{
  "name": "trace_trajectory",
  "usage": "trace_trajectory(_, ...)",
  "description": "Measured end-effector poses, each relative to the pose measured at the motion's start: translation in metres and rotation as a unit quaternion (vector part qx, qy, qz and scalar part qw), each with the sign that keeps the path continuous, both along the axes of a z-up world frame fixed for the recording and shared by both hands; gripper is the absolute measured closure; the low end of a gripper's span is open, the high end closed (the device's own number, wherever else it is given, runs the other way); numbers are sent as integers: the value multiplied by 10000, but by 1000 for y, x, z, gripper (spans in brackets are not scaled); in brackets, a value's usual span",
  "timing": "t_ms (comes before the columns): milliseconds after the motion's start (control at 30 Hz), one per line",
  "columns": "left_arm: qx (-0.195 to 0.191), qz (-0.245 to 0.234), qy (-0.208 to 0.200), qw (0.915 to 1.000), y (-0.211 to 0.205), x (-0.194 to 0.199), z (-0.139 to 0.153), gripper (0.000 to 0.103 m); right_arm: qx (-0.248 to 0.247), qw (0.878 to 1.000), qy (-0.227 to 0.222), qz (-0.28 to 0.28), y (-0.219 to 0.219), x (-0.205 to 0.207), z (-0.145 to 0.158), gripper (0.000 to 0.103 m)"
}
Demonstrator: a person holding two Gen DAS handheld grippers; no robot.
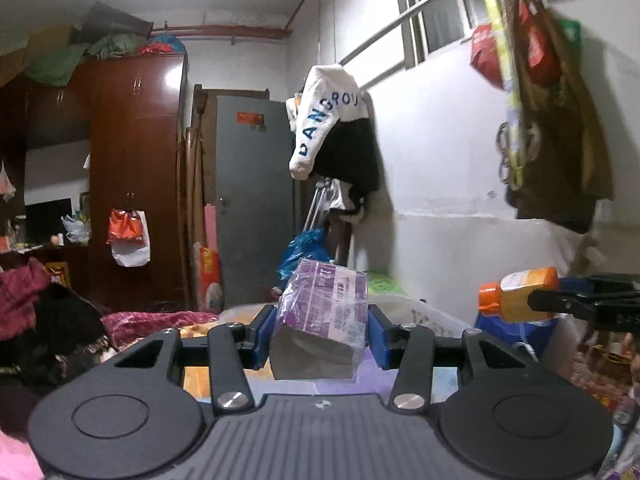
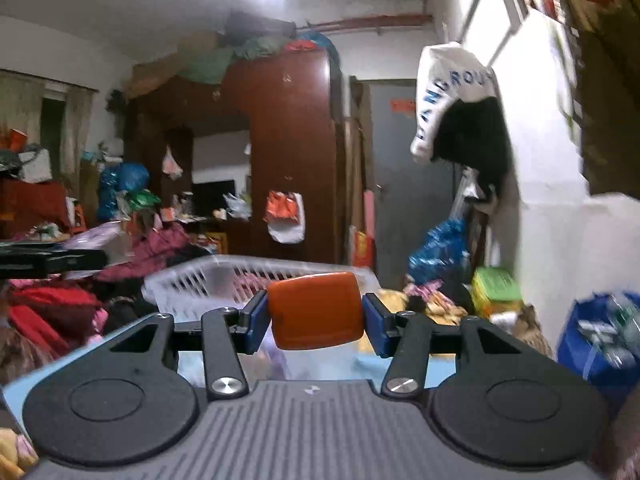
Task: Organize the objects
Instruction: 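Carry the bottle and pink box into the basket and open both tools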
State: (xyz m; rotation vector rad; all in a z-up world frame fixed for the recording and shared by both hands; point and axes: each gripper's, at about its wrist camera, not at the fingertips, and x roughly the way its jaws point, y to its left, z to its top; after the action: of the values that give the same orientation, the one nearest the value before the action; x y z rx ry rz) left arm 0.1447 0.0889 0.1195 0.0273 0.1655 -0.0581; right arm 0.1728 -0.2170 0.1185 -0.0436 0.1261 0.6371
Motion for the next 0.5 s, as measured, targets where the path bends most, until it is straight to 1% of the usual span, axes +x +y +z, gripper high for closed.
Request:
trace_trajectory(67, 109, 203, 251, 9994, -3, 30, 9, 52, -89, 10000, 32, -6, 18, 19, 11, 50)
trace_trajectory(100, 132, 327, 469, 9983, -3, 48, 10, 52, -159, 9998, 122, -39, 27, 30, 14, 50)
trace_trajectory(133, 103, 461, 771, 9959, -3, 68, 9, 52, -243, 9994, 232, -51, 36, 43, 17, 50)
trace_trajectory(167, 90, 546, 1101, 9924, -1, 86, 7, 52, -361, 9984, 424, -117, 49, 61, 18, 50)
trace_trajectory(200, 66, 670, 1459, 9870, 1, 103, 1, 52, -461, 9969, 615, -177, 56, 73, 15, 50)
trace_trajectory(233, -27, 883, 1745, 9807, 4, 119, -5, 52, -563, 9944, 861, -234, 65, 90, 13, 50)
trace_trajectory(267, -88, 961, 1940, 9763, 7, 131, -10, 52, -640, 9918, 1073, -275, 72, 103, 9, 50)
trace_trajectory(333, -218, 1001, 2202, 9701, 16, 149, -20, 52, -757, 9873, 1374, -258, 83, 122, 3, 50)
trace_trajectory(400, -186, 1096, 2357, 9655, 17, 160, -27, 52, -920, 9836, 1501, -404, 94, 134, -3, 50)
trace_trajectory(500, -65, 1013, 2474, 9636, 16, 167, -35, 52, -1148, 9786, 1628, -515, 106, 142, -8, 50)
